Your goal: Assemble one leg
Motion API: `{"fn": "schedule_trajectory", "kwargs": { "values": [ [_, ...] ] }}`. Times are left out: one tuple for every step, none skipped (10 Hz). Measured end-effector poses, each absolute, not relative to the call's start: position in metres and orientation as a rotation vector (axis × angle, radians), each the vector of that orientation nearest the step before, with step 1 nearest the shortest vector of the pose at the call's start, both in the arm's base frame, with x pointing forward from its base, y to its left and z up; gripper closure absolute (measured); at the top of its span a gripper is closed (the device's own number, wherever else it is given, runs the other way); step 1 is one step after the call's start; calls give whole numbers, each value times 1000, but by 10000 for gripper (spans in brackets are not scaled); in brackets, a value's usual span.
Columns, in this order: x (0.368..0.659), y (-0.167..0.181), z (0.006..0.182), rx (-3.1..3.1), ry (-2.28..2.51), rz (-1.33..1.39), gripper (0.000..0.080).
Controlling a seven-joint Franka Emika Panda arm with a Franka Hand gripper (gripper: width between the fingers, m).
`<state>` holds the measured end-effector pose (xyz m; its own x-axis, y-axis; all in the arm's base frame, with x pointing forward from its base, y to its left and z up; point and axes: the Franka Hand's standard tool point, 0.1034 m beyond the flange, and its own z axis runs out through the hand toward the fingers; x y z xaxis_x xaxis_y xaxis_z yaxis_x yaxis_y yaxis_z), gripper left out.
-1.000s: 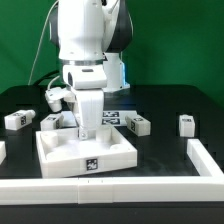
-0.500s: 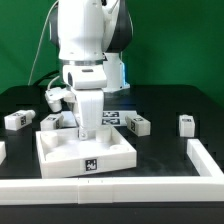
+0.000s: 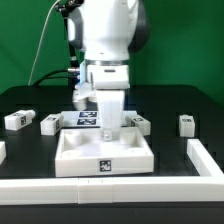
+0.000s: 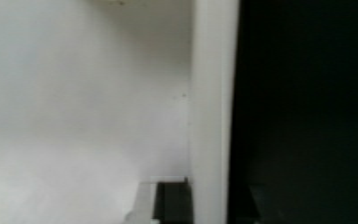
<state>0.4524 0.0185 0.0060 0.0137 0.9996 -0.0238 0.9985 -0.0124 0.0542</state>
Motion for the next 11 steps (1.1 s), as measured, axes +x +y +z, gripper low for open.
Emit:
{"fn": "schedule_trajectory", "kwargs": {
  "values": [
    [458,30,6,2192,2166,37,739],
    [460,27,6,2142,2211,42,739],
    [460,25,6,2154,2200,42,739],
    [460,25,6,2153,2200,42,739],
    [460,25,6,2152,2201,42,739],
    [460,26,6,2150,2204,40,739],
    [463,29,6,2141,2211,40,739],
    [469,33,6,2133,2220,33,739],
    [474,36,6,2126,2228,22,739],
    [480,42,6,2134,2222,21,739],
    [487,49,7,2133,2220,24,739]
  ]
}}
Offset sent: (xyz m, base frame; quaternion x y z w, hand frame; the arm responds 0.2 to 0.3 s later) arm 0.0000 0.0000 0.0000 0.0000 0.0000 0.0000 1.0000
